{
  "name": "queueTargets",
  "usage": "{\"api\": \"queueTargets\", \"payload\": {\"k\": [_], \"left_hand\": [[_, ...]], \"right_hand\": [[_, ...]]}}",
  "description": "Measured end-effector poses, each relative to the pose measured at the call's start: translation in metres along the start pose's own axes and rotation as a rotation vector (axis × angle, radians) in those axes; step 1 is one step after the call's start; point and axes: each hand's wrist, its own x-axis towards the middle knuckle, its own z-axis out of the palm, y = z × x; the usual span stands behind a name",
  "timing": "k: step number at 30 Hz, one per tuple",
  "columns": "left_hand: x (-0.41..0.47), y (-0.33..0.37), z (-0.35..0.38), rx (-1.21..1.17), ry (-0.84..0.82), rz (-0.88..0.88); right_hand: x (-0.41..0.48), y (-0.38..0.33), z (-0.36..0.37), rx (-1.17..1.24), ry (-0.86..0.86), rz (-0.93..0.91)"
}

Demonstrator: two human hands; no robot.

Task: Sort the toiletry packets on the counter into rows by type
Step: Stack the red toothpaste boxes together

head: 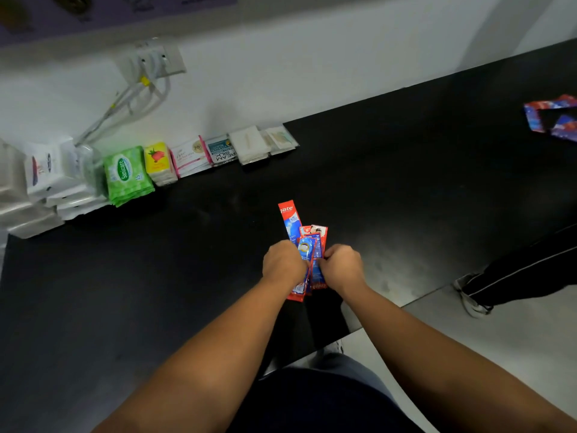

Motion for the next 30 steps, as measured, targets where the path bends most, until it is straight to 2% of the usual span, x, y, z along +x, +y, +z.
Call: {"api": "queueTargets", "payload": {"k": [6, 13, 16, 22, 27, 30], "left_hand": [[0.000, 0.009, -0.002, -0.079, -0.102, -0.078], [-0.001, 0.000, -0.008, -0.129, -0.060, -0.061], [0.002, -0.008, -0.011, -0.259, -0.066, -0.047], [0.014, -0.023, -0.021, -0.701, -0.083, -0.067], [0.028, -0.020, -0.041, -0.878, 0.006, -0.084], [0.037, -0.019, -0.052, -0.904, 0.027, -0.116]], "right_hand": [[0.001, -0.003, -0.004, 0.017, -0.044, 0.027], [0.005, -0.007, -0.011, 0.049, -0.104, 0.031], [0.007, -0.013, -0.013, 0.055, -0.123, 0.035], [0.019, -0.017, -0.018, 0.084, -0.152, 0.035], [0.021, -0.026, -0.016, -0.101, -0.121, -0.101], [0.021, -0.035, -0.015, -0.254, -0.087, -0.155]]}}
